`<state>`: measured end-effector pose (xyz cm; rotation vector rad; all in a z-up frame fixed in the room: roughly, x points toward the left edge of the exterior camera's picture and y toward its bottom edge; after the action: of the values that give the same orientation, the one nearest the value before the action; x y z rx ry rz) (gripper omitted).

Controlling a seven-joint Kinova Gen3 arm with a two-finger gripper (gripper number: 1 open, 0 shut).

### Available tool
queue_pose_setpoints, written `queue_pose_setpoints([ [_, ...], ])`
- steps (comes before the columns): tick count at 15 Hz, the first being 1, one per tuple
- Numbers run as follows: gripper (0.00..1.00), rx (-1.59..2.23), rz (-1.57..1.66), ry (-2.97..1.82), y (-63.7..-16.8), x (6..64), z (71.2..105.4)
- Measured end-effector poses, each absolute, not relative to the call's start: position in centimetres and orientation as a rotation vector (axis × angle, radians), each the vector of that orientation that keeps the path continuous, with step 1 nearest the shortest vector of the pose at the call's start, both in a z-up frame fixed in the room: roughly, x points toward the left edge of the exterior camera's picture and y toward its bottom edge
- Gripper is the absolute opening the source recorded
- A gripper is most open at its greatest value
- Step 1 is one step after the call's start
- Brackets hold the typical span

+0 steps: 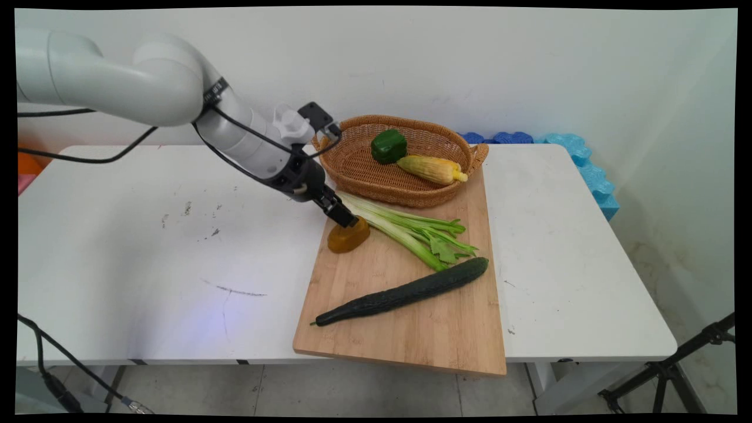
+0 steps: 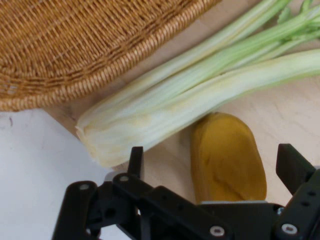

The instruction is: Pick up the potato from the cutting board, then place the picked object in the vegetable basket

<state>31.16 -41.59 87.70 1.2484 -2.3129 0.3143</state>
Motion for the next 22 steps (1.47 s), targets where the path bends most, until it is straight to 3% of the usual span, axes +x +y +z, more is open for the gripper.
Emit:
queue_pose_setpoints([
  [10,1.00,1.254,0.310,-2.344,-41.3,30.5,85.1],
  [11,0.00,1.255,0.310,-2.346,-41.3,30.5,84.9],
  [22,0.00,1.229,0.304,-2.362,-41.3,30.5,85.3],
])
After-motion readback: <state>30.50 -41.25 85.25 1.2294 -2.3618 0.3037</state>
